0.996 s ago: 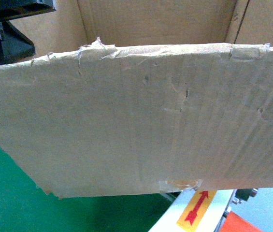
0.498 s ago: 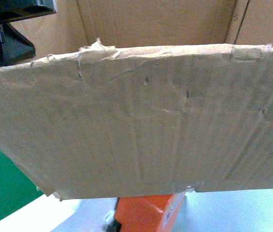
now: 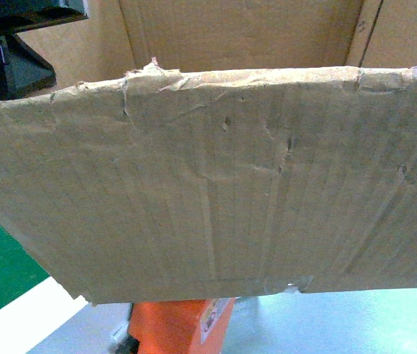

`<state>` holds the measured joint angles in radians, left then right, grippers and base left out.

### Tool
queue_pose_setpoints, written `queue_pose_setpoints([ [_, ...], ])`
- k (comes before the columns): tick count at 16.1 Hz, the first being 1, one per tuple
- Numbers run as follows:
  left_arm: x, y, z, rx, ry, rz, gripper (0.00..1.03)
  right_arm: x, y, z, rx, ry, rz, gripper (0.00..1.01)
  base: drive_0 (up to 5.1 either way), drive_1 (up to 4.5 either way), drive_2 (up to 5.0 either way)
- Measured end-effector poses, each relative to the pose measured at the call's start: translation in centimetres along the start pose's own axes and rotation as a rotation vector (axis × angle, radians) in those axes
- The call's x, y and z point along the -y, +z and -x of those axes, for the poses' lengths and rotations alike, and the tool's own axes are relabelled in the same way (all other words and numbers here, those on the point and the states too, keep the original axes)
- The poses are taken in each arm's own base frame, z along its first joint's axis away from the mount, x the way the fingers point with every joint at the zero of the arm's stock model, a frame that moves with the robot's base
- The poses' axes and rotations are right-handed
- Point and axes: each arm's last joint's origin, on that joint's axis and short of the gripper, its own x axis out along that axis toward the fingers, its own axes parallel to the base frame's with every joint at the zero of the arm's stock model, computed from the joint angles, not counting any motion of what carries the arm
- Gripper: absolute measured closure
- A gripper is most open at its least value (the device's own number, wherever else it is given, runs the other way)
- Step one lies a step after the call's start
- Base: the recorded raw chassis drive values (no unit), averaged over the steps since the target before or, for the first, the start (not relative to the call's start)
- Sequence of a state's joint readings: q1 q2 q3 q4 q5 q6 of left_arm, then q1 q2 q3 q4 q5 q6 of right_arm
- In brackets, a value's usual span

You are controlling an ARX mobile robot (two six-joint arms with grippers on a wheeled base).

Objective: Sort boxes to right shelf from conveyor

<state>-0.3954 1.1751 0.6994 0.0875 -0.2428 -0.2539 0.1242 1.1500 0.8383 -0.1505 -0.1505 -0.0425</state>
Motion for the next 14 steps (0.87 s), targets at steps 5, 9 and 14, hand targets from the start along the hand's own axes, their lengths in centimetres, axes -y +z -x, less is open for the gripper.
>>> queue_pose_setpoints([
  [5, 0.00, 0.00, 0.00, 0.000, 0.000, 0.000, 1.00, 0.00, 0.00, 0.00, 0.000, 0.000, 0.000, 0.99, -1.0, -0.97, -1.0],
  [9, 0.00, 0.00, 0.00, 0.000, 0.000, 0.000, 1.00, 0.00, 0.00, 0.00, 0.000, 0.000, 0.000, 0.99, -0.9, -0.94, -0.9],
  [14, 0.00, 0.00, 0.00, 0.000, 0.000, 0.000, 1.00, 0.00, 0.00, 0.00, 0.000, 0.000, 0.000, 0.99, -1.0, -0.97, -1.0],
])
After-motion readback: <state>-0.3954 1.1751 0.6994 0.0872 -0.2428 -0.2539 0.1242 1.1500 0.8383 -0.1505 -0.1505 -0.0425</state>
